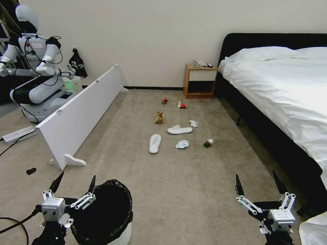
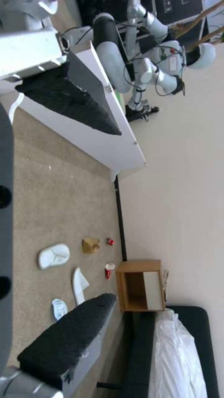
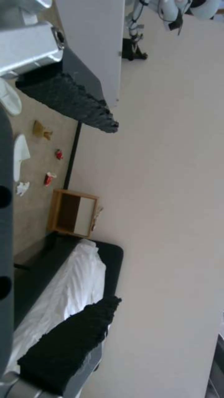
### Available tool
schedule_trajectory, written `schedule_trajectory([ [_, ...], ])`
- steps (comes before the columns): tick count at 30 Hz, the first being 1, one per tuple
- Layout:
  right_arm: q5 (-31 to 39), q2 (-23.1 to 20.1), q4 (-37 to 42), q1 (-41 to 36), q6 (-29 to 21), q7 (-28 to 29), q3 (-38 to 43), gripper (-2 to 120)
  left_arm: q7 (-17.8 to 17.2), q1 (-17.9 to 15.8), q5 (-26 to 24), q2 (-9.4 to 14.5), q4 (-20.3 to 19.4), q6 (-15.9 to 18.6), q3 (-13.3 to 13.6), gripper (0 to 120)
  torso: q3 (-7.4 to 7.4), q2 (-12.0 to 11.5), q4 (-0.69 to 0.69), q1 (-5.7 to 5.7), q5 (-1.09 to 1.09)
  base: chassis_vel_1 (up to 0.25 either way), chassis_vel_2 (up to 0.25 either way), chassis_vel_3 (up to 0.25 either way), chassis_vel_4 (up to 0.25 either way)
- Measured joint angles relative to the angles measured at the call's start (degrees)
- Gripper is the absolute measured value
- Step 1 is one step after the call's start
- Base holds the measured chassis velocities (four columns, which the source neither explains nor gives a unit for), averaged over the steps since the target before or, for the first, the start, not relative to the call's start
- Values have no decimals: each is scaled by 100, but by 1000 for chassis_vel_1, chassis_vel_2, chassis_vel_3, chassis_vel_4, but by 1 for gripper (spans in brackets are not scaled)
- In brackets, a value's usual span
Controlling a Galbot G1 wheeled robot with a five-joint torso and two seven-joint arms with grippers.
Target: Pick up the trash bin, then pick up the garbage from the floor and place it into the trash bin.
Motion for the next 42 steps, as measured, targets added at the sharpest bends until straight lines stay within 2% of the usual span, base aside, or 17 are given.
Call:
schedule_trajectory([
  [17,-1,-10,48,-58,12,-1,40,100,-15,-4,31,32,-3,126,-23,100,0,0,0,0,0,0,0,0,0],
  [20,-1,-15,50,-111,62,3,75,100,-84,-15,44,109,116,522,-52,100,0,0,0,0,0,0,0,0,0],
  [21,-1,-15,50,-111,62,3,75,100,-84,-15,44,109,116,522,-52,100,0,0,0,0,0,0,0,0,0],
  [23,0,-38,47,-151,93,14,113,100,-150,-68,20,165,288,918,-85,100,0,0,0,0,0,0,0,0,0],
  [25,2,-53,47,-168,103,18,125,100,-173,-86,-11,176,344,1042,-92,100,0,0,0,0,0,0,0,0,0],
  [26,3,-73,47,-197,113,24,145,100,-211,-113,-98,202,432,1262,-93,100,0,0,0,0,0,0,0,0,0],
  [27,3,-73,47,-197,113,24,145,100,-211,-113,-98,202,432,1262,-93,100,0,0,0,0,0,0,0,0,0],
  [30,-9,-102,59,-274,181,53,202,100,-288,-188,-346,305,743,1754,-67,100,0,0,0,0,0,0,0,0,0],
  [31,-9,-102,59,-274,181,53,202,100,-288,-188,-346,305,743,1754,-67,100,0,0,0,0,0,0,0,0,0],
  [33,-10,-117,87,-333,243,58,231,100,-347,-237,-513,390,964,2038,-58,100,0,0,0,0,0,0,0,0,0],
  [37,-10,-145,104,-376,328,59,283,100,-404,-285,-660,468,1271,2273,-37,100,0,0,0,0,0,0,0,0,0],
  [42,-9,-155,111,-400,364,60,299,100,-408,-330,-822,495,1442,2378,15,100,0,0,0,0,0,0,0,0,0],
])
